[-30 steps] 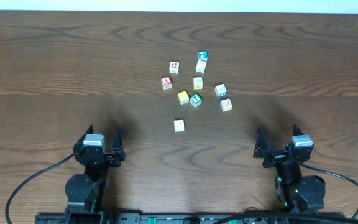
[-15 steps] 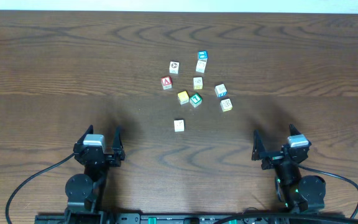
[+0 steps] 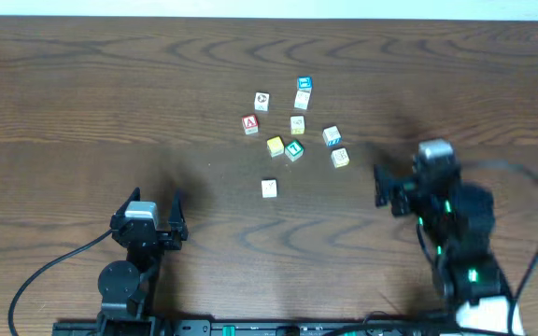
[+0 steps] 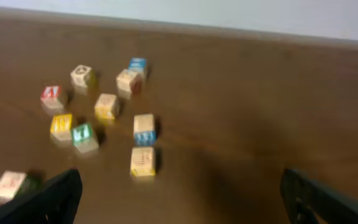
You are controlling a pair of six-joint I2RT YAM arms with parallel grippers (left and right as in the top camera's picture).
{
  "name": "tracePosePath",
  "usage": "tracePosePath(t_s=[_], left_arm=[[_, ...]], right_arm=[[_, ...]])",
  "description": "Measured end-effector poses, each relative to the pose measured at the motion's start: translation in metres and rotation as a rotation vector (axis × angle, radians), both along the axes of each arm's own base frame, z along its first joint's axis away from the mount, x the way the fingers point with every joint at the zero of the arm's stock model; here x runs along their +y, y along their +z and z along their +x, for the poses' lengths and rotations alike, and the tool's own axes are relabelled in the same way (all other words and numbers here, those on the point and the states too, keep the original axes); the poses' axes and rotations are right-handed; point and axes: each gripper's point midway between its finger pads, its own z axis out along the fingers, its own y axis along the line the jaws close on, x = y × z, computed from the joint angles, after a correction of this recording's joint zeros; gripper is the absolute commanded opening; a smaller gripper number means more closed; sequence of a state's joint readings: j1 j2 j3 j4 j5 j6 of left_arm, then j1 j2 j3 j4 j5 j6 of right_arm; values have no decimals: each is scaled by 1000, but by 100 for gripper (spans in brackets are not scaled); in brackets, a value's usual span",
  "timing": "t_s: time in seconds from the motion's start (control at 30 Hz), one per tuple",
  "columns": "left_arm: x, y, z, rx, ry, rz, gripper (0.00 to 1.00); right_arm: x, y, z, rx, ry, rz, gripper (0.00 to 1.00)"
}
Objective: Lift 5 blocks
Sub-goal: 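Reach the right gripper over the cream block with green '4' face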
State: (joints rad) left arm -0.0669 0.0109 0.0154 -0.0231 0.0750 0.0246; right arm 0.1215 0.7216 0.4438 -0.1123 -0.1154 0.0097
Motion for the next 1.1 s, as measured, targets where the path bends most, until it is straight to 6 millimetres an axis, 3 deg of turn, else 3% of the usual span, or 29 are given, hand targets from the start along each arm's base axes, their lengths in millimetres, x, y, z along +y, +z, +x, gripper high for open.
tracePosePath(t_s=[0.03, 0.2, 0.33, 0.47, 0.63, 0.97, 1.1], left_arm=[[0, 0, 0, 0, -1, 0, 73], [0, 0, 0, 0, 0, -1, 73], [0, 0, 0, 1, 0, -2, 73], [0, 0, 0, 1, 0, -2, 73], [0, 0, 0, 1, 0, -2, 73], [0, 0, 0, 1, 0, -2, 72], [0, 0, 0, 1, 0, -2, 73]], right_arm=[[9, -1, 12, 69, 25, -7, 99], [46, -3, 37, 355, 125, -65, 99], [63, -5, 45, 517, 170, -103, 99], [66, -15, 50, 605, 175, -121, 99], [64, -31, 41, 689, 174, -136, 99], [67, -31, 48, 667, 188, -146, 99], [72, -60, 57, 720, 215, -178, 99]])
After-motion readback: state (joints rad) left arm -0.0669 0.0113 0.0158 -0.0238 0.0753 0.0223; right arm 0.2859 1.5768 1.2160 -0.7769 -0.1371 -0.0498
